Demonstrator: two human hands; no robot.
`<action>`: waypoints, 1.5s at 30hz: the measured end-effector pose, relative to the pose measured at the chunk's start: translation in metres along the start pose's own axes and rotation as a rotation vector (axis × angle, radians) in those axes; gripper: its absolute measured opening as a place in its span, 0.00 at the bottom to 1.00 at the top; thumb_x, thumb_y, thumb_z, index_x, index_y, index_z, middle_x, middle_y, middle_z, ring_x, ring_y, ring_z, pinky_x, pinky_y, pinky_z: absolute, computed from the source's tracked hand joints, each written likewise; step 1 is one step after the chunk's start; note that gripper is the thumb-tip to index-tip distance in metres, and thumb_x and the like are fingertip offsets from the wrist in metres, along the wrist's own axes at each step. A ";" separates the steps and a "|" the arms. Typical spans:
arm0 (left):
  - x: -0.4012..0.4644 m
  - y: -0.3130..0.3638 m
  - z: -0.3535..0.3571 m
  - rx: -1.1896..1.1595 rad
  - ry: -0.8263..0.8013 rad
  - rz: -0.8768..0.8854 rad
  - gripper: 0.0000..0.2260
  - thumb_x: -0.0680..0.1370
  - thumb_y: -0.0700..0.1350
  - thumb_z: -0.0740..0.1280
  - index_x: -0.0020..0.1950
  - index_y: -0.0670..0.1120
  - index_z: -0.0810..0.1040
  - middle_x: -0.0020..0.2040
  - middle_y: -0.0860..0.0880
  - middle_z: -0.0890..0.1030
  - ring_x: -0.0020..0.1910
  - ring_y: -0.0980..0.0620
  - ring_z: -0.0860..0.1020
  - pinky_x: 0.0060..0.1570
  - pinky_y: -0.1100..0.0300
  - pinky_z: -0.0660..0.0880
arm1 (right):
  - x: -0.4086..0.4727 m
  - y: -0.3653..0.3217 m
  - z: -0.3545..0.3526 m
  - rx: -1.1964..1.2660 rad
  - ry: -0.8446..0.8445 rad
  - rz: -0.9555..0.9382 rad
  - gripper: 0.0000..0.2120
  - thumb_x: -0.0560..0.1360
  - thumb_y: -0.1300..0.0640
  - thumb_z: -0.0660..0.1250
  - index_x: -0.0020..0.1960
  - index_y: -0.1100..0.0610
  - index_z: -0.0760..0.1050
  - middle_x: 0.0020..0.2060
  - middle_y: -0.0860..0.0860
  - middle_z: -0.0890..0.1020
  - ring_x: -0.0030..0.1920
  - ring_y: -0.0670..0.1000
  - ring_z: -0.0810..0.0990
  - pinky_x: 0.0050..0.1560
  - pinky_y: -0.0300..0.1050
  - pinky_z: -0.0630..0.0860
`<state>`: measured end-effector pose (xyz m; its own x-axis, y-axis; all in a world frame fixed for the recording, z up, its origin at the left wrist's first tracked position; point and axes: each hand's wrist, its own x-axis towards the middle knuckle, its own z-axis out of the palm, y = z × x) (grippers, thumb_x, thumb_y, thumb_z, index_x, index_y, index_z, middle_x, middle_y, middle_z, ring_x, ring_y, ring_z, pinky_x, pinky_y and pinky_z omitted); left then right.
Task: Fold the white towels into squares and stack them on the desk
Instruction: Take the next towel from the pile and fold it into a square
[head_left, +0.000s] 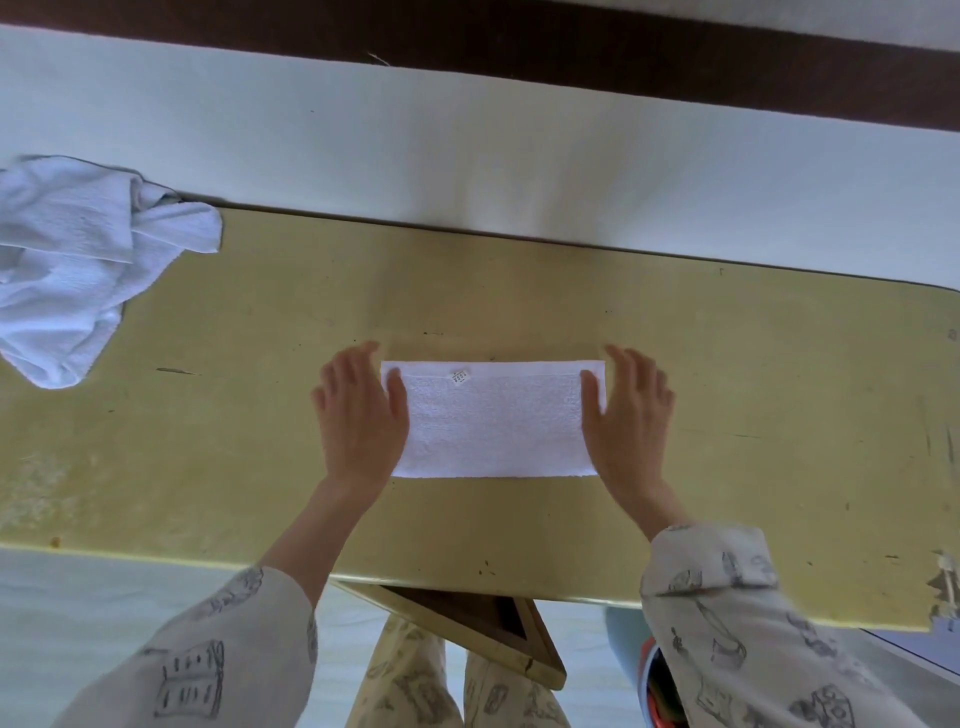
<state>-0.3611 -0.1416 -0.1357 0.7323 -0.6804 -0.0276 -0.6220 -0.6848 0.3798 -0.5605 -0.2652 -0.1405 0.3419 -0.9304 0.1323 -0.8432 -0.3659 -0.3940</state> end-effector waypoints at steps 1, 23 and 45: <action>-0.011 0.004 0.006 0.040 -0.016 0.123 0.17 0.79 0.45 0.56 0.66 0.40 0.67 0.64 0.39 0.72 0.64 0.39 0.70 0.60 0.44 0.67 | -0.009 -0.006 0.007 -0.037 0.000 -0.135 0.18 0.79 0.51 0.55 0.62 0.61 0.71 0.59 0.59 0.76 0.59 0.58 0.73 0.58 0.52 0.68; -0.027 -0.024 0.008 0.000 -0.091 -0.119 0.21 0.78 0.50 0.61 0.67 0.41 0.67 0.64 0.41 0.72 0.64 0.40 0.68 0.62 0.47 0.64 | -0.032 0.023 0.035 -0.245 -0.374 -0.210 0.28 0.80 0.42 0.38 0.76 0.54 0.49 0.75 0.54 0.57 0.75 0.53 0.51 0.74 0.51 0.45; 0.002 0.000 -0.028 -0.863 -0.494 -0.745 0.13 0.74 0.34 0.66 0.59 0.36 0.76 0.52 0.42 0.81 0.48 0.45 0.79 0.48 0.54 0.75 | -0.033 0.023 0.039 -0.210 -0.378 -0.214 0.28 0.79 0.43 0.41 0.75 0.55 0.53 0.75 0.54 0.58 0.75 0.52 0.51 0.74 0.52 0.44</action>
<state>-0.3519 -0.1350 -0.1098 0.5297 -0.3532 -0.7712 0.4226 -0.6785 0.6009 -0.5754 -0.2425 -0.1892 0.6106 -0.7744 -0.1655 -0.7899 -0.5809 -0.1964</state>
